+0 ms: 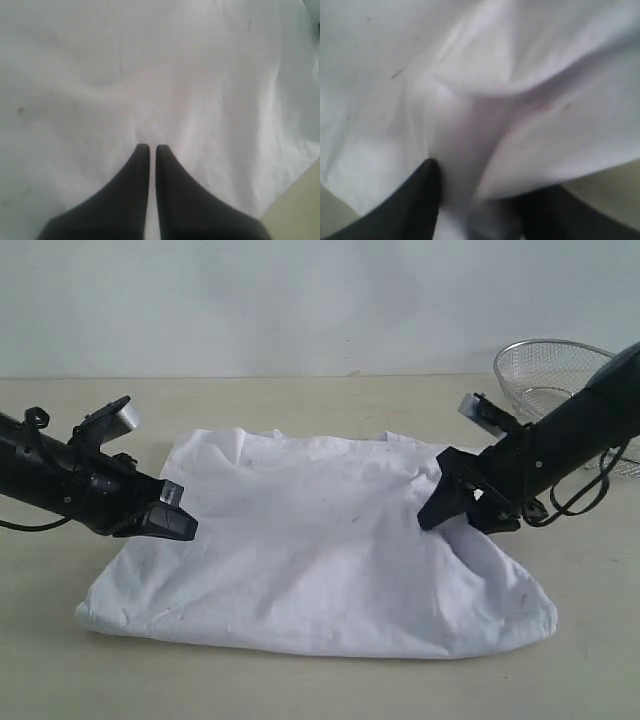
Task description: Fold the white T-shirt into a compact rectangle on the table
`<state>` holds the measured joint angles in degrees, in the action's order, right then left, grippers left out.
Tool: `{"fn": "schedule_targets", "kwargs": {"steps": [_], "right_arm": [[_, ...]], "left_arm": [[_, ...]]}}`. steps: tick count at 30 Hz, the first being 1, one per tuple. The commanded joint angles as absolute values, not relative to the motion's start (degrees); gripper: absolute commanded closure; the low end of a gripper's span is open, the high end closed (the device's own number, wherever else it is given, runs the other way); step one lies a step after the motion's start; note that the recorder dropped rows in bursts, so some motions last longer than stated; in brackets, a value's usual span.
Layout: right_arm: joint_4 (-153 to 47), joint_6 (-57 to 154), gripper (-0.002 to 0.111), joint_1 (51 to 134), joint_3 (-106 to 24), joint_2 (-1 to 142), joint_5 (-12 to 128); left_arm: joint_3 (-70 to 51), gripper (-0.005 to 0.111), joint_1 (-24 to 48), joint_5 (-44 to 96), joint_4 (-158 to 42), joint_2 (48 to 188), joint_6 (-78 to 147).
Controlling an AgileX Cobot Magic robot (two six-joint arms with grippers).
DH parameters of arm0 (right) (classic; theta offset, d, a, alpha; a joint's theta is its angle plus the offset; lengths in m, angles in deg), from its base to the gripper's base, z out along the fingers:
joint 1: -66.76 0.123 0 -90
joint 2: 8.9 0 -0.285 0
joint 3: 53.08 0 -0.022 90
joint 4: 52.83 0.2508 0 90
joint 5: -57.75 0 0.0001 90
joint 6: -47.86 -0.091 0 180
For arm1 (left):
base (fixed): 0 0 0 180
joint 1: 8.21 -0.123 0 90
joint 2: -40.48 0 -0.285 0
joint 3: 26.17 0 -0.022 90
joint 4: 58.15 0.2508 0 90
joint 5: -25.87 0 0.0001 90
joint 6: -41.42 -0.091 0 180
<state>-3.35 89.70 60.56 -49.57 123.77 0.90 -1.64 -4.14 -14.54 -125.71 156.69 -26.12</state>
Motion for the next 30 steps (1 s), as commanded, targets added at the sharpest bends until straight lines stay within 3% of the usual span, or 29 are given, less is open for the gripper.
{"fn": "schedule_targets", "kwargs": {"steps": [1, 9, 14, 20, 30], "right_arm": [[-11.54, 87.48, 0.108, 60.77, -47.99, 127.41, 6.95], [-28.59, 78.95, 0.109, 60.48, -47.99, 127.28, 4.59], [-36.1, 75.38, 0.109, 60.48, -47.99, 124.32, 4.73], [-37.44, 75.38, 0.109, 60.48, -47.99, 120.21, 5.48], [-36.7, 74.32, 0.109, 60.48, -47.99, 115.96, 6.2]], "left_arm": [[-1.99, 0.102, -4.24, -15.11, -126.28, 156.6, -26.38], [-1.7, 0.102, -3.78, -16.36, -126.81, 156.6, -25.41], [-0.06, 0.102, 0.86, -13.9, -128.55, 156.6, -25.41], [0.07, 0.102, 6.27, -8.03, -130.44, 156.69, -24.09], [0.07, 0.102, 6.98, -6.48, -131.67, 161.85, -24.09]]}}
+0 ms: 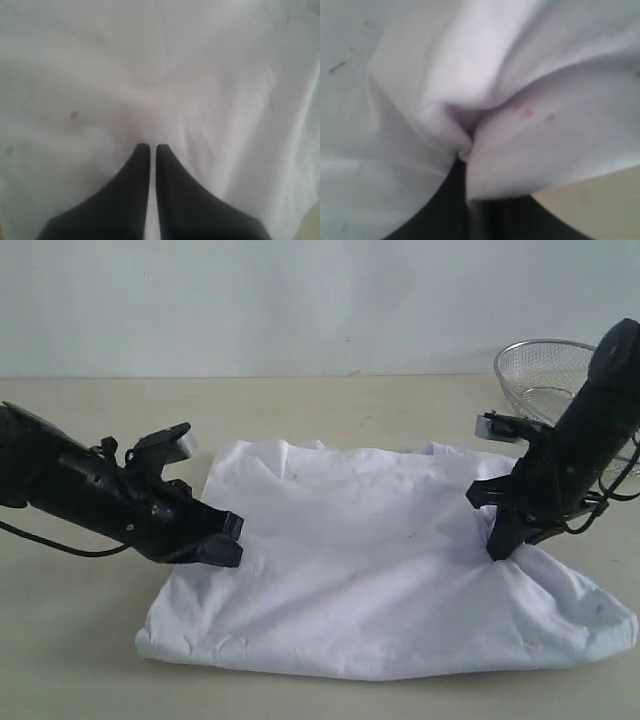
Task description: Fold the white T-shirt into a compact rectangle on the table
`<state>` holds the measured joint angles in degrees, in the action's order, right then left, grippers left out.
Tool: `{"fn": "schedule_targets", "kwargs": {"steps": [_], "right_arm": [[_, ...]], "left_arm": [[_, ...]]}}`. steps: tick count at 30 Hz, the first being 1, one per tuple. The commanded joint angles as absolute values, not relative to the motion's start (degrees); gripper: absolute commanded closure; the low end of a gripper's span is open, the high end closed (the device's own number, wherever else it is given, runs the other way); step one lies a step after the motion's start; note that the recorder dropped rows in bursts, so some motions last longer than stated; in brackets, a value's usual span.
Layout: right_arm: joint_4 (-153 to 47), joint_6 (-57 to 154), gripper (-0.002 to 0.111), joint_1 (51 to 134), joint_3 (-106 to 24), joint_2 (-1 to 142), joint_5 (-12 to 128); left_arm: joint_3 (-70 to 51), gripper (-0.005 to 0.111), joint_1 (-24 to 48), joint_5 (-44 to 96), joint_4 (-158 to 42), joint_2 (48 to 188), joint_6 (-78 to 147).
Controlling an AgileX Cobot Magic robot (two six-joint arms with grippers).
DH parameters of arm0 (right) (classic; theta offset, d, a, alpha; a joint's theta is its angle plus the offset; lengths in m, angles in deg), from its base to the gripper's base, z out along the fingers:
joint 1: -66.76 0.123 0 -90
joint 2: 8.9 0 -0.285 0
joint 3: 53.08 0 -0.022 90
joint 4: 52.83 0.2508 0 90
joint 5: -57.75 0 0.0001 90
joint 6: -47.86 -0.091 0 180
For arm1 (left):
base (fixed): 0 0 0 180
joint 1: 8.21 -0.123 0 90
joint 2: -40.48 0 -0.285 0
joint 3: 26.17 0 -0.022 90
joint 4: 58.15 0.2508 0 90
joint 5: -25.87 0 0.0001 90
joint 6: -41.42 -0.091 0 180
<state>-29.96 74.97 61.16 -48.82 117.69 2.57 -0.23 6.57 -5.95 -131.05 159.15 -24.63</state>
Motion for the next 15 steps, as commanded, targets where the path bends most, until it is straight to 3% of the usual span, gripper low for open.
{"fn": "schedule_targets", "kwargs": {"steps": [1, 9, 15], "right_arm": [[-36.51, 74.32, 0.109, 60.48, -47.99, 114.81, 6.17], [-26.54, 77.37, 0.109, 62.27, -47.99, 106.79, 5.98], [-26.35, 74.85, 0.109, 71.37, -47.99, 105.75, 8.02]], "left_arm": [[0.07, 0.102, 6.98, -6.74, -131.67, 162.68, -24.09], [-0.06, 0.102, 6.98, -8.71, -134.47, 164.62, -27.76], [-0.06, 0.102, 6.98, -8.71, -135.47, 164.62, -28.89]]}}
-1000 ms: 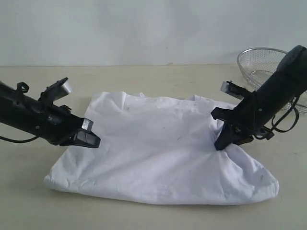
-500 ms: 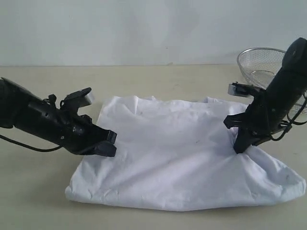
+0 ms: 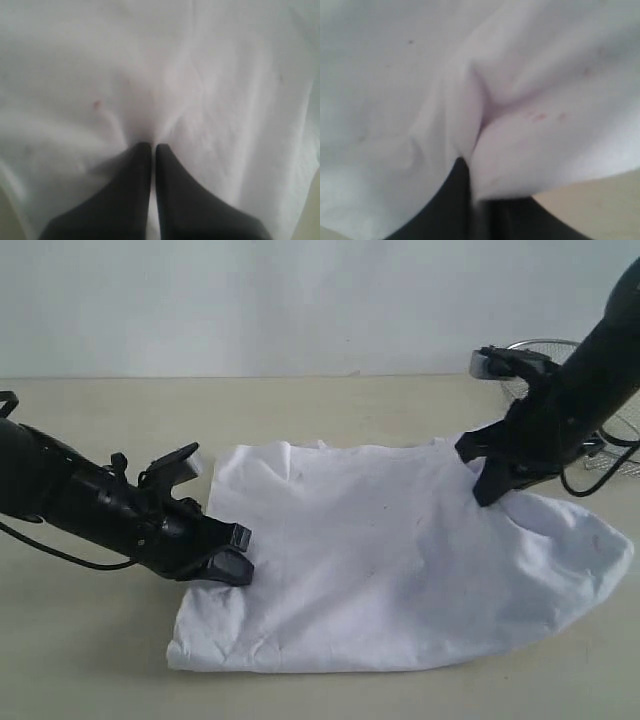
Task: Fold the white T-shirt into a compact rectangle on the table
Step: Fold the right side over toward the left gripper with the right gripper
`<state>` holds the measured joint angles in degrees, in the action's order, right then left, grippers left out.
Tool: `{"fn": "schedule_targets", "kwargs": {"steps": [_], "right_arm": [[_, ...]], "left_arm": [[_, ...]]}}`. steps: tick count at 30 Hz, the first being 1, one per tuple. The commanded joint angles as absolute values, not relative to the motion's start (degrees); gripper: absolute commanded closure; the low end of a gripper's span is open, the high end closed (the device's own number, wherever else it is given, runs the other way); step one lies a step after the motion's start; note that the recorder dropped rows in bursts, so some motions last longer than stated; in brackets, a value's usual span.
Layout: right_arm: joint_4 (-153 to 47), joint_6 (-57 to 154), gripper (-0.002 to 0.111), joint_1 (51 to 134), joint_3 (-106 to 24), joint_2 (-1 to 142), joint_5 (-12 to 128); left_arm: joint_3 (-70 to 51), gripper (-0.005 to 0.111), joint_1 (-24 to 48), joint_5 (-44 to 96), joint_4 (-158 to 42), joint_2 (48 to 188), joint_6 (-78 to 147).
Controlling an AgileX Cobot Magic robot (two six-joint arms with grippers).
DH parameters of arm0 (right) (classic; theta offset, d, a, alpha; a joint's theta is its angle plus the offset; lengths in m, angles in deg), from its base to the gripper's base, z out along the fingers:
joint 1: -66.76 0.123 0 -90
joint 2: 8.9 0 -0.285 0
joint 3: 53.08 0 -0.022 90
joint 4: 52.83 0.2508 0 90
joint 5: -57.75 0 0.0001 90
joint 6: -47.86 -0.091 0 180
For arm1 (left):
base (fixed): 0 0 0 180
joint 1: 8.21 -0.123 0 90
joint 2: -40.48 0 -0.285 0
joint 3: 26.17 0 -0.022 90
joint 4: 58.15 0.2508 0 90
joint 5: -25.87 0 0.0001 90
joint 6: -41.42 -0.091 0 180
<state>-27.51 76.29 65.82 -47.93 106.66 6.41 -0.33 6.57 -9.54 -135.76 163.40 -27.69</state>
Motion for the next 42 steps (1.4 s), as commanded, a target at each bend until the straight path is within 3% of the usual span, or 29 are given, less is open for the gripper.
{"fn": "schedule_targets", "kwargs": {"steps": [1, 13, 29, 42], "right_arm": [[-26.35, 73.84, 0.109, 73.17, -47.99, 105.75, 9.02], [-26.35, 67.34, 0.109, 88.66, -55.28, 106.19, 12.74], [-23.9, 64.78, 0.109, 96.36, -57.89, 115.48, 18.02], [-31.94, 57.29, 0.109, 96.99, -62.23, 117.24, 22.48]], "left_arm": [[-0.06, 0.102, 6.98, -8.71, -135.47, 164.62, -28.89], [-0.06, 0.102, 6.98, -9.69, -135.47, 164.62, -28.88], [-0.06, 0.102, 6.98, -10.29, -139.46, 164.62, -32.08], [-0.06, 0.102, 6.98, -11.42, -139.46, 164.62, -32.33]]}}
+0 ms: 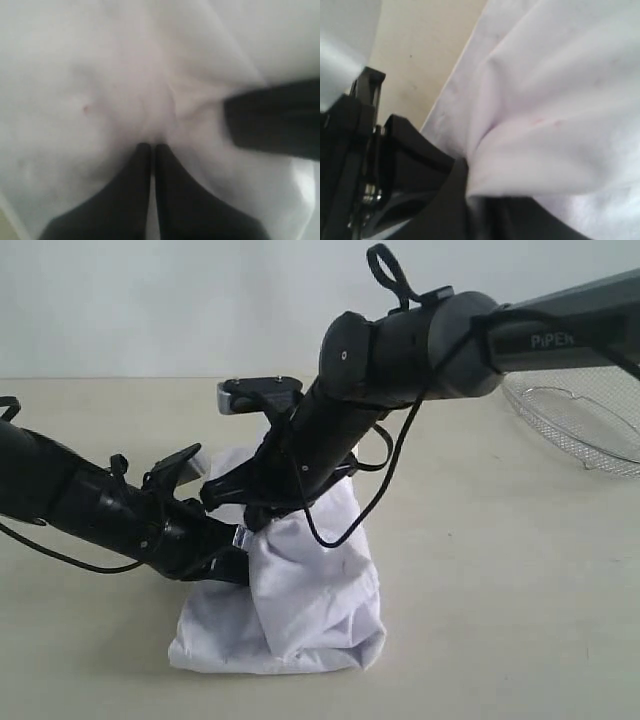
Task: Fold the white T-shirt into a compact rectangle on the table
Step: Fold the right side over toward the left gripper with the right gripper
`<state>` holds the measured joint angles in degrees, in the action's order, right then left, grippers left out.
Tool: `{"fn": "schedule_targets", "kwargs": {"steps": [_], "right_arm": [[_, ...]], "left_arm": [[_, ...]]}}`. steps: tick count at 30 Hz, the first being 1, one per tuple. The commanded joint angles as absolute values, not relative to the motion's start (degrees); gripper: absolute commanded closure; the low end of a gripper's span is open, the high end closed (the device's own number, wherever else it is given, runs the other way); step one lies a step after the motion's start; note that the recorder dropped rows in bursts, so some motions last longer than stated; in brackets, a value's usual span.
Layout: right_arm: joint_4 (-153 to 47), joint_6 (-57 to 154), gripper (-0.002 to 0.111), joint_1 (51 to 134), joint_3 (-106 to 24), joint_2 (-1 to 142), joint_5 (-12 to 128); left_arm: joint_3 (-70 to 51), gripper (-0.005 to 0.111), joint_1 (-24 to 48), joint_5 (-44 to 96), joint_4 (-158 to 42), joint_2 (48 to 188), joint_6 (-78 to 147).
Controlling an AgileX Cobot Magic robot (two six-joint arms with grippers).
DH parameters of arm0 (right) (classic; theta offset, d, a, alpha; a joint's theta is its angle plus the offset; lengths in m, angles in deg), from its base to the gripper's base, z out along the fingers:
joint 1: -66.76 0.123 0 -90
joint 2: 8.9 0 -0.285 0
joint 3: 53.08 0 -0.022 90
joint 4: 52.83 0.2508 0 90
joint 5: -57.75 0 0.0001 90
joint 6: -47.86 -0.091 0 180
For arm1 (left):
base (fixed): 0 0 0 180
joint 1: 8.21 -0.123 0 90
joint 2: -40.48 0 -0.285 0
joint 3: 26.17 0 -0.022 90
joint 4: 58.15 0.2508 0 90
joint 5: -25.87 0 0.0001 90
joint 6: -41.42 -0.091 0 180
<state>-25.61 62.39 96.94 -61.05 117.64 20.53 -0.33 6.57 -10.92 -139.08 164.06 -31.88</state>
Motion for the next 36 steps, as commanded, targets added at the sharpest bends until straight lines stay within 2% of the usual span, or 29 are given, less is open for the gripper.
{"fn": "schedule_targets", "kwargs": {"steps": [1, 14, 22, 24, 27, 28, 30, 34, 36], "right_arm": [[-35.15, 54.89, 0.109, 96.99, -62.23, 117.24, 21.85], [-50.82, 46.99, 0.109, 96.42, -62.23, 117.37, 11.07], [-44.06, 53.62, 0.106, 95.9, -62.23, 117.37, 11.78], [-41.83, 56.11, 0.089, 95.9, -62.23, 117.37, 11.29], [-40.83, 55.85, 0.037, 95.9, -62.23, 117.1, 9.88], [-40.79, 54.77, 0.031, 95.9, -62.23, 116.68, 8.93], [-40.7, 52.7, 0.037, 95.9, -62.27, 115.22, 6.61], [-41.16, 52.68, 0.062, 95.9, -62.27, 111.23, 4.55], [-43.04, 52.68, 0.067, 95.9, -62.27, 108.87, 3.84]], "left_arm": [[-0.06, 0.102, 6.98, -11.53, -139.46, 164.62, -32.33], [-0.06, 0.102, 6.88, -11.28, -138.63, 164.62, -32.33], [-0.06, 0.102, 6.88, -9.91, -138.61, 164.62, -32.33], [-0.06, 0.102, 6.88, -9.64, -138.71, 164.62, -32.33], [-0.15, 0.102, 6.77, -9.5, -138.71, 164.51, -32.99], [-0.15, 0.102, 6.77, -9.5, -138.71, 164.4, -32.99], [-0.15, 0.102, 6.77, -9.5, -138.71, 163.06, -33.14], [-0.41, 0.102, 6.77, -9.5, -138.15, 160.13, -33.14], [-0.41, 0.102, 6.77, -9.5, -137.74, 158.81, -33.14]]}}
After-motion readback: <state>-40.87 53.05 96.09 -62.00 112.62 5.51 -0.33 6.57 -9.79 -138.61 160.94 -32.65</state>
